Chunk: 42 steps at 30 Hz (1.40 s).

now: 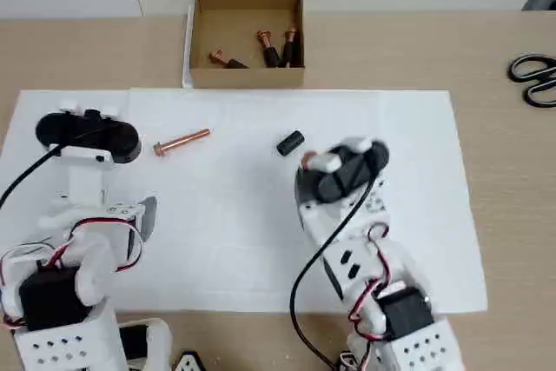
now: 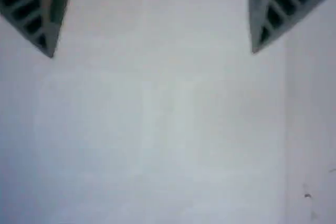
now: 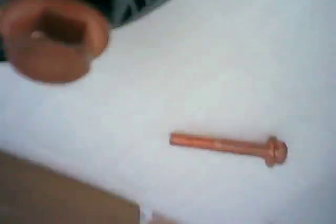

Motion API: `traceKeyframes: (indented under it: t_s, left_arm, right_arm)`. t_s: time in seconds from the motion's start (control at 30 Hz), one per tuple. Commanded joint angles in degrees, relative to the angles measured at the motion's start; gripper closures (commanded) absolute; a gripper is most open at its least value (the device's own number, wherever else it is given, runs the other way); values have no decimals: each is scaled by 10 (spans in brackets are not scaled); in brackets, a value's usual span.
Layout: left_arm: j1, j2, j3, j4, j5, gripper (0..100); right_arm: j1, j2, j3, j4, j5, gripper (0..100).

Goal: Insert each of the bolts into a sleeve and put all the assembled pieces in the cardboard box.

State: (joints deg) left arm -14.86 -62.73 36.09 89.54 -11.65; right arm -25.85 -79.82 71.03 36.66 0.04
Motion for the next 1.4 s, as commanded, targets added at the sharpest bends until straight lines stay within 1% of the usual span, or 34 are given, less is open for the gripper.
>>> traceKeyframes:
  t_s: [0.0,0.27,0.4,0.6,0.7,0.87,0.97,1.17,1.37]
  left_arm:
    - [-4,-6,-22,2,-4,773]
    - [-5,-6,-22,8,-4,773]
    - [-5,-6,-22,33,-5,773]
    - [-5,-7,-22,33,-6,773]
    - [-5,-7,-22,33,-6,773]
    - [-4,-7,-22,33,-5,773]
    - [-4,-7,-22,33,-5,773]
    - [-4,-7,-22,33,-5,773]
    - [-4,-7,-22,32,-4,773]
  right_arm:
    - [11,146,-193,-7,8,995]
    - [31,510,-478,-167,8,995]
    - [36,688,-610,-216,8,995]
    - [51,952,-811,-294,8,995]
    - [58,1062,-913,-308,8,995]
    - [55,1193,-1058,-309,5,995]
    - [54,1257,-1120,-309,5,995]
    - [54,1369,-1203,-309,5,991]
    - [54,1433,-1268,-305,7,990]
